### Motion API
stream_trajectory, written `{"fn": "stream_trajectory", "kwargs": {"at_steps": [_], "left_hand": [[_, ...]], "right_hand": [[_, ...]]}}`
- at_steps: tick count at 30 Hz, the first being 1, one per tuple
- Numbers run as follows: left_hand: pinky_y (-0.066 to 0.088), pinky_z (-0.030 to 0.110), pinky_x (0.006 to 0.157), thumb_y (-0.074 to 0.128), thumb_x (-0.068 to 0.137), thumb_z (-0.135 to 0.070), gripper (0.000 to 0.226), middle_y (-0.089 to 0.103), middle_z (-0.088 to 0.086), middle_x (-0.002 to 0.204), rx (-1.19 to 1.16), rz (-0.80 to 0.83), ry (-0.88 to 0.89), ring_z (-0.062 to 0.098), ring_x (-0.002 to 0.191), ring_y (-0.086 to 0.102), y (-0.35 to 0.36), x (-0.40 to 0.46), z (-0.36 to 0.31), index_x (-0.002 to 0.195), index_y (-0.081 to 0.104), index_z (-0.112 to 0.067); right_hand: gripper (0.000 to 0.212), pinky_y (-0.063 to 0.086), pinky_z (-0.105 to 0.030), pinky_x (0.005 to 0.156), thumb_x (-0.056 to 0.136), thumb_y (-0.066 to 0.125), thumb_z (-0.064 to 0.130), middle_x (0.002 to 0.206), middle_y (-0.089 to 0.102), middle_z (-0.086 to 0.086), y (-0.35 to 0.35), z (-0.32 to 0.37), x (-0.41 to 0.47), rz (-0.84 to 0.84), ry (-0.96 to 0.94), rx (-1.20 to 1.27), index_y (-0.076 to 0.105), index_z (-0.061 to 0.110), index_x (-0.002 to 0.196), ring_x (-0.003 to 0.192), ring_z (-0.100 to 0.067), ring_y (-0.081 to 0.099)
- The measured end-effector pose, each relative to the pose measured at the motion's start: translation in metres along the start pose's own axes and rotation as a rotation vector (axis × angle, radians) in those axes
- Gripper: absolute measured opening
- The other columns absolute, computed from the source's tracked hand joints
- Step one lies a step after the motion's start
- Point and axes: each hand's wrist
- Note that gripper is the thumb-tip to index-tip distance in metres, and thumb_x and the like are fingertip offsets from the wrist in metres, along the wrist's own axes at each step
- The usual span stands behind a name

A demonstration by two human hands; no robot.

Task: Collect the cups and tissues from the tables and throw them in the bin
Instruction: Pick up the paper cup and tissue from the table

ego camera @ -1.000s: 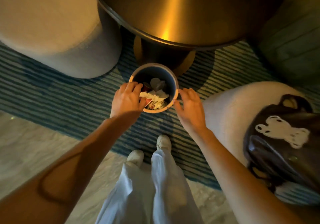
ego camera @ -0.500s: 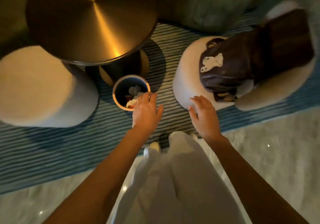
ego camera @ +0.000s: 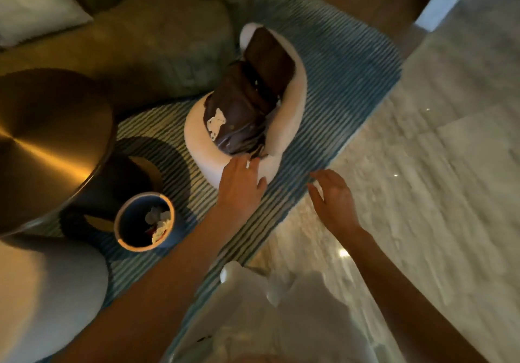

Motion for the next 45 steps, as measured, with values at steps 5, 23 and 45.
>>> {"fn": "stream_trajectory", "kwargs": {"at_steps": [5,23,45], "left_hand": [[0.037,0.040,0.100,0.047,0.094,-0.036,0.047,0.044,0.011,0.137,0.097,-0.007,0.118,0.029,0.124,0.041,-0.003,0.038,-0.092,0.135,0.044,-0.011],[0.030,0.041,0.109,0.048,0.093,-0.044,0.059,0.039,0.012,0.144,0.055,0.032,0.289,0.030,0.132,0.034,0.029,0.196,-0.336,0.141,0.038,-0.010],[0.021,0.046,0.116,0.039,0.096,-0.049,0.060,0.030,0.012,0.152,0.108,0.039,0.254,0.030,0.141,0.023,0.049,0.657,-0.424,0.144,0.034,-0.013]], "right_hand": [[0.027,0.046,-0.036,0.092,0.091,0.060,0.014,0.110,0.065,-0.017,-0.073,-0.069,0.003,-0.099,-0.006,-0.032,0.064,0.002,0.114,0.103,-0.034,0.060],[0.030,0.043,-0.043,0.102,0.093,0.056,0.023,0.120,0.062,-0.014,-0.247,-0.256,0.101,-0.196,0.099,-0.121,0.062,0.009,0.119,0.117,-0.034,0.053],[0.026,0.046,-0.033,0.085,0.096,0.052,0.021,0.116,0.065,-0.008,-0.327,-0.471,0.502,-0.163,0.140,-0.099,0.064,0.011,0.117,0.107,-0.028,0.059]]}}
Point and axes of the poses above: each hand's wrist, its own x-axis towards the middle knuckle, its own y-axis out of the palm, z = x × y
